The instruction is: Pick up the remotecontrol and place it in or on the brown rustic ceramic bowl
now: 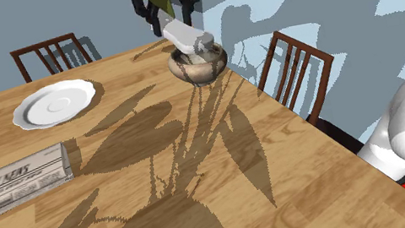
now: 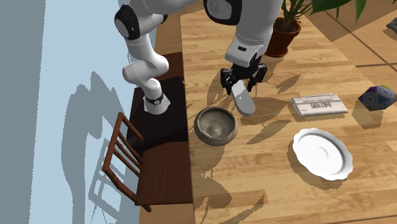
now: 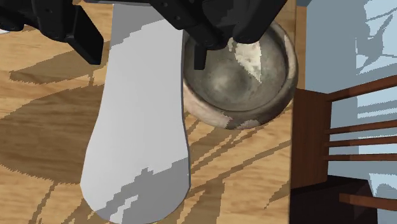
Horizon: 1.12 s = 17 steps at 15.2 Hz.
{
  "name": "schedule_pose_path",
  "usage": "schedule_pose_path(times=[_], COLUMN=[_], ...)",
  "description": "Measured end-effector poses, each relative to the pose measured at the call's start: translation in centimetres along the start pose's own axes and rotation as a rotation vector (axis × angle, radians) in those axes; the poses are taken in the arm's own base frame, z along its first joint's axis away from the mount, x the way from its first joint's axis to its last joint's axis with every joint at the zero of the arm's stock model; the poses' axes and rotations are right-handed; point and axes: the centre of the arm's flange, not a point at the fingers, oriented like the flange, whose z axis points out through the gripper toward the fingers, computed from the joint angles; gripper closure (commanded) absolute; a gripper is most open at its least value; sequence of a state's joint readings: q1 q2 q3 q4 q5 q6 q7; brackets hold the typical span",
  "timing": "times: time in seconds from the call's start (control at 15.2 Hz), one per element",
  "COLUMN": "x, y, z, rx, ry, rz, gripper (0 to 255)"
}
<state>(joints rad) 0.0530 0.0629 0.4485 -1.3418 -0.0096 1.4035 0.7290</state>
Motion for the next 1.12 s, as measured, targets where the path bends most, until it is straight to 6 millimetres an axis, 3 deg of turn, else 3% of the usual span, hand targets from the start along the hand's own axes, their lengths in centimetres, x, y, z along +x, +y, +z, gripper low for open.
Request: schedule_pose_path(times=[0.46, 1.12], x=[3.7, 4.1], y=[8.3, 9.0], z=[-0.5, 4.6], rx=[0.000, 0.000], ry=[0.000, -0.001], rz=[0.001, -0.001], gripper=[255, 255])
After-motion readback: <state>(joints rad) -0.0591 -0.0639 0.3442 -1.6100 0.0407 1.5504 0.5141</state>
